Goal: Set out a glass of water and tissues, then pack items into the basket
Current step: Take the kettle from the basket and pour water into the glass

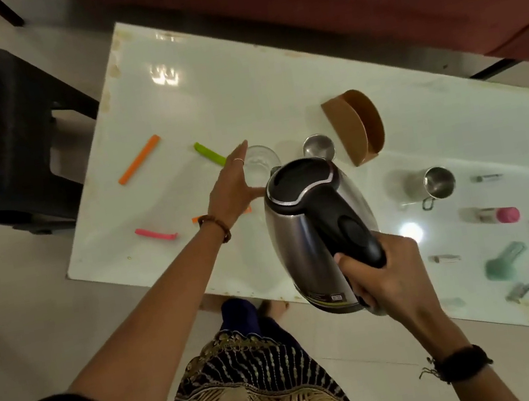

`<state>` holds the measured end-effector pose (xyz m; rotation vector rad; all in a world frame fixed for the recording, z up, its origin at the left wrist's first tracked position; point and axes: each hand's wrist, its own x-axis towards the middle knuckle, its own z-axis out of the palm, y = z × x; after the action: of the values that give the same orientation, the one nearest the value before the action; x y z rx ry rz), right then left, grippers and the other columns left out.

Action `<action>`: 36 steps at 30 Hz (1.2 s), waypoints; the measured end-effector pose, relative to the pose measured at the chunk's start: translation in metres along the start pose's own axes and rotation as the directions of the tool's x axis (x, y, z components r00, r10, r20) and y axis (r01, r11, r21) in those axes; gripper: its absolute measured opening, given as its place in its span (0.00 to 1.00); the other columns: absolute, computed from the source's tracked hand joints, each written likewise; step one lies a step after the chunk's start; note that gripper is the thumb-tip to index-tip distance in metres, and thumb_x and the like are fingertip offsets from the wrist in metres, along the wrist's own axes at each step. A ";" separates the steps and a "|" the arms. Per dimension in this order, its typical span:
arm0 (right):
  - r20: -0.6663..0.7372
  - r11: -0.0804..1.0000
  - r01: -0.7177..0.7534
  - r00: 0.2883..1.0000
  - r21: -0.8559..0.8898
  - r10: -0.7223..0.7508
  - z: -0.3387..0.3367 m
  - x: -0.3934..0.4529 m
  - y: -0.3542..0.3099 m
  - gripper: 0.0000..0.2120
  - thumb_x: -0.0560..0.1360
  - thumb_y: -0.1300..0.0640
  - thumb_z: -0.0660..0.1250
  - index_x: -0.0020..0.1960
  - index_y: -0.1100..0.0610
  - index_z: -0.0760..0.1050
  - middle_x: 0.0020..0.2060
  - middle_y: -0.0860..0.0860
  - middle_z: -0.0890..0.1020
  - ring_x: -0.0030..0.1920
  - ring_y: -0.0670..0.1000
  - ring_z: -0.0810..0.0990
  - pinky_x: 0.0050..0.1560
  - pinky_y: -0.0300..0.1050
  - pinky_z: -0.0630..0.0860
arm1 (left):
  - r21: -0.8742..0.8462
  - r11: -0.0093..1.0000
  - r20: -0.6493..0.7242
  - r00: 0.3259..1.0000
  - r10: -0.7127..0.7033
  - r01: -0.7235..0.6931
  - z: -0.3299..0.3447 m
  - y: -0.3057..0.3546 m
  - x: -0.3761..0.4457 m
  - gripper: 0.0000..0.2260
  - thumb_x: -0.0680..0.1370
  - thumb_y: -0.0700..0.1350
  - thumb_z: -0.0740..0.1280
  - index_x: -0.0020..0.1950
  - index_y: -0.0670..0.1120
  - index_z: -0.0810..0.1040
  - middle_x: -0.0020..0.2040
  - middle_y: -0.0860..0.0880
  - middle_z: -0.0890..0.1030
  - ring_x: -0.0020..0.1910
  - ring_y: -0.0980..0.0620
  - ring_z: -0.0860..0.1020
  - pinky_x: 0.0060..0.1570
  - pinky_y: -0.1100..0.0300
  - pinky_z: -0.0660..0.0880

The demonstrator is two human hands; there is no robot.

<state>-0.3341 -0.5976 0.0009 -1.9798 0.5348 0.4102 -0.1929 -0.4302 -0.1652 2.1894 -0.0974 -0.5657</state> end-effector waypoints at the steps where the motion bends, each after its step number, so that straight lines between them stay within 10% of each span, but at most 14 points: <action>1: 0.016 1.000 -0.007 1.000 -0.013 0.007 0.001 0.004 0.000 0.09 0.64 0.49 0.68 0.26 0.48 0.72 0.16 0.48 0.72 0.17 0.43 0.68 0.19 0.35 0.66 | -0.009 1.000 -0.016 1.000 -0.003 0.003 0.000 -0.001 0.000 0.40 0.69 0.45 0.74 0.75 0.42 0.56 0.75 0.45 0.62 0.73 0.49 0.62 0.67 0.65 0.57; 36: 0.121 0.979 -0.008 0.992 -0.204 0.033 0.003 0.046 -0.052 0.14 0.71 0.59 0.66 0.27 0.57 0.71 0.14 0.49 0.73 0.14 0.43 0.68 0.21 0.29 0.70 | -0.293 0.945 0.025 0.989 -0.146 0.146 -0.003 0.002 -0.009 0.38 0.67 0.38 0.74 0.73 0.49 0.59 0.69 0.48 0.71 0.69 0.47 0.68 0.69 0.53 0.65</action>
<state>-0.2679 -0.5825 0.0152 -2.1288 0.4490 0.6177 -0.1992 -0.4270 -0.1590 1.9146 0.1417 -0.6239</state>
